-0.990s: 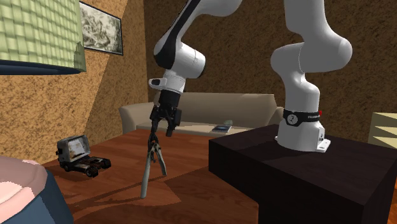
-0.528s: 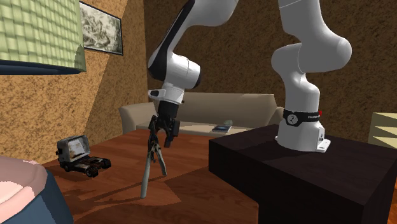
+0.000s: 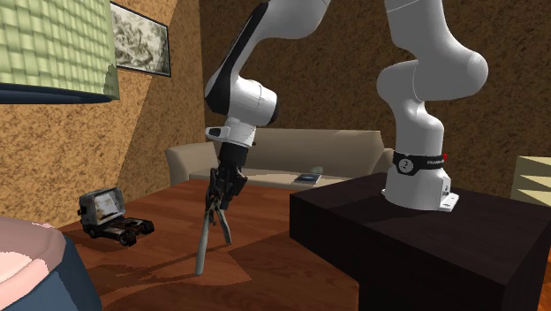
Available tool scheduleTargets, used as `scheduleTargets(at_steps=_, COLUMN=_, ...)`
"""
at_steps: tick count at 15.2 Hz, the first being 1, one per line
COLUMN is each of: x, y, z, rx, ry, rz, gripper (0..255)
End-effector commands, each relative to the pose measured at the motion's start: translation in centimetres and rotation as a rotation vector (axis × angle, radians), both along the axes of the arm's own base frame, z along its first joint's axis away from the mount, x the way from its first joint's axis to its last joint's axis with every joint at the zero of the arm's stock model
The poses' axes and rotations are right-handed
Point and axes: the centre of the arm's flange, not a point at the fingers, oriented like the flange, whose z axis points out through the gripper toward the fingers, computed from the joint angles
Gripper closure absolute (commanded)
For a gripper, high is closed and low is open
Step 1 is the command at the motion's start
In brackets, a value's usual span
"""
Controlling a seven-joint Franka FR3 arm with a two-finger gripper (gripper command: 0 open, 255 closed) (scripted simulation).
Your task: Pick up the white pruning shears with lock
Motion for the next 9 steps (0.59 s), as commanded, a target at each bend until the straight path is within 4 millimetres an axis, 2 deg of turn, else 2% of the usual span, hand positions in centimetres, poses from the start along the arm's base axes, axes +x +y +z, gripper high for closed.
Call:
scheduleTargets(at_steps=1, x=0.0, y=0.1, z=0.0, rx=0.001, ry=0.000, rz=0.001, gripper=255)
scheduleTargets(at_steps=4, x=0.0, y=0.0, z=-0.1, rx=0.001, ry=0.000, rz=0.001, gripper=255)
scheduleTargets(at_steps=9, x=0.0, y=0.0, z=2.6, rx=0.001, ry=0.000, rz=0.001, gripper=255)
